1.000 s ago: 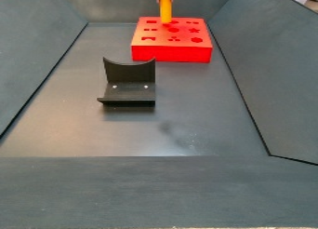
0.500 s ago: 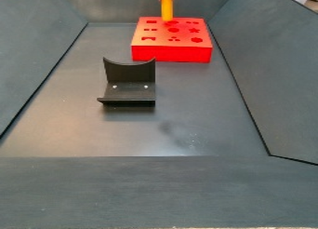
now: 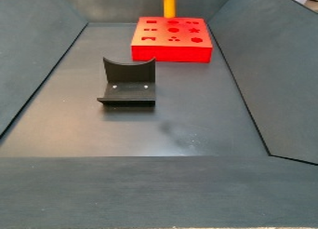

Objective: Pick up the oval object. Move up. Place the oval object on the fixture. Regrasp the oval object. Move to above the board. Insert the oval object.
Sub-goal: Insert the oval object.

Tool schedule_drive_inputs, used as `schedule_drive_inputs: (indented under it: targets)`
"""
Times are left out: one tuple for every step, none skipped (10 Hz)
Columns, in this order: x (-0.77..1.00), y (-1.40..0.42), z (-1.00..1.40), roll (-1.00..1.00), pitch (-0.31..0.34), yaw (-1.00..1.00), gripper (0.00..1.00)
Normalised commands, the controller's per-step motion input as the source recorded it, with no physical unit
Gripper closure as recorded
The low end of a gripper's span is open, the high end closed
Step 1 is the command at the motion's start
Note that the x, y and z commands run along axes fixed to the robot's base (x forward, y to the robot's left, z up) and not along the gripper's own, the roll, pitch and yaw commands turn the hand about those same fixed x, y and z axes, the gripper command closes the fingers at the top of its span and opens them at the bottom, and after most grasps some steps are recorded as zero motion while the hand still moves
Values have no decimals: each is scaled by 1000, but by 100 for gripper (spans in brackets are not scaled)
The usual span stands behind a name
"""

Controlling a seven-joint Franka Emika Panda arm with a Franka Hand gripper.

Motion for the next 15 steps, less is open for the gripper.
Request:
schedule_drive_inputs:
  targets:
    - [0,-154,-17,124,0,0,100]
    - [0,-129,71,167,36,0,100]
    - [0,-69,11,121,41,0,100]
    - [0,-14,0,84,49,0,100]
    - [0,0,-111,89,44,0,100]
    - [0,0,-183,71,37,0,100]
    - [0,0,-177,70,36,0,100]
    - [0,0,-191,81,27,0,100]
    - [0,0,-197,76,20,0,100]
    - [0,0,-220,93,20,0,100]
    - [0,0,-237,81,13,0,100]
    - [0,-14,-311,60,0,0,100]
    - [0,-77,-389,36,0,0,100]
    - [254,-140,-203,76,74,-31,100]
    - [363,-114,-34,89,129,0,100]
